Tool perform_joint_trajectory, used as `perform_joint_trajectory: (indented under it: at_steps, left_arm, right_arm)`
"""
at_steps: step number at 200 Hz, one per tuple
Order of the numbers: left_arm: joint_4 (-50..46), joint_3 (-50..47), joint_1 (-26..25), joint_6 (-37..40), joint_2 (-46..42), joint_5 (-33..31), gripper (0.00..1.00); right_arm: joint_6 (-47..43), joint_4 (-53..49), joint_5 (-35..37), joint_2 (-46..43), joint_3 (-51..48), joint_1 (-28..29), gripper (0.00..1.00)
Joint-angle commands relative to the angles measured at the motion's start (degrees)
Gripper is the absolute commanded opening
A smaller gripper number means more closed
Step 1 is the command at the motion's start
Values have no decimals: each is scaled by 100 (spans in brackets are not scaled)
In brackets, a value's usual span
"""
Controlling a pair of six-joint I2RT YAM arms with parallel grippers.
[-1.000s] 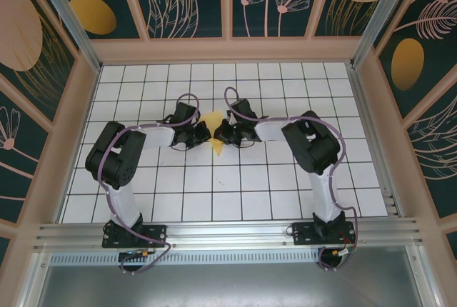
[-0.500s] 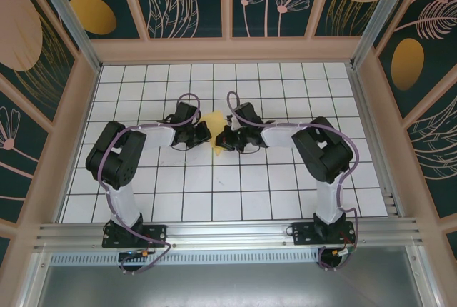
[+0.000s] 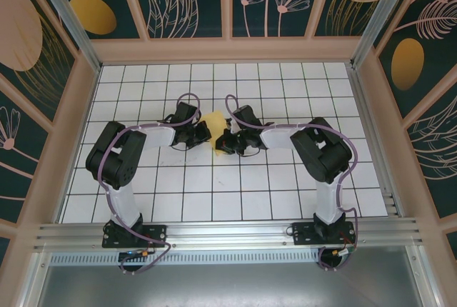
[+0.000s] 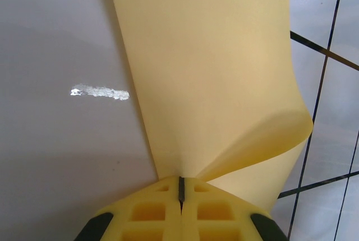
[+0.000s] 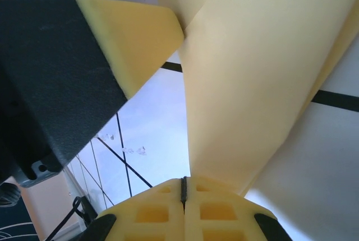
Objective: Fold a paper plane with a square sheet of paper (pick it up from the middle)
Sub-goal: Third fold the triangle at the center of the table.
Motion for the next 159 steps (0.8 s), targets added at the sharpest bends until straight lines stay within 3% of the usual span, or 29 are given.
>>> perform_joint_trajectory:
  at_steps: [1,159]
  left_arm:
    - [-325,39,-6,106,185,-321,0]
    - [-328,23,-8,85,173,-364,0]
  right_arm:
    - [-202,-233,-8,127,-100,35,0]
    - [-318,-533,216,410,89,105,0]
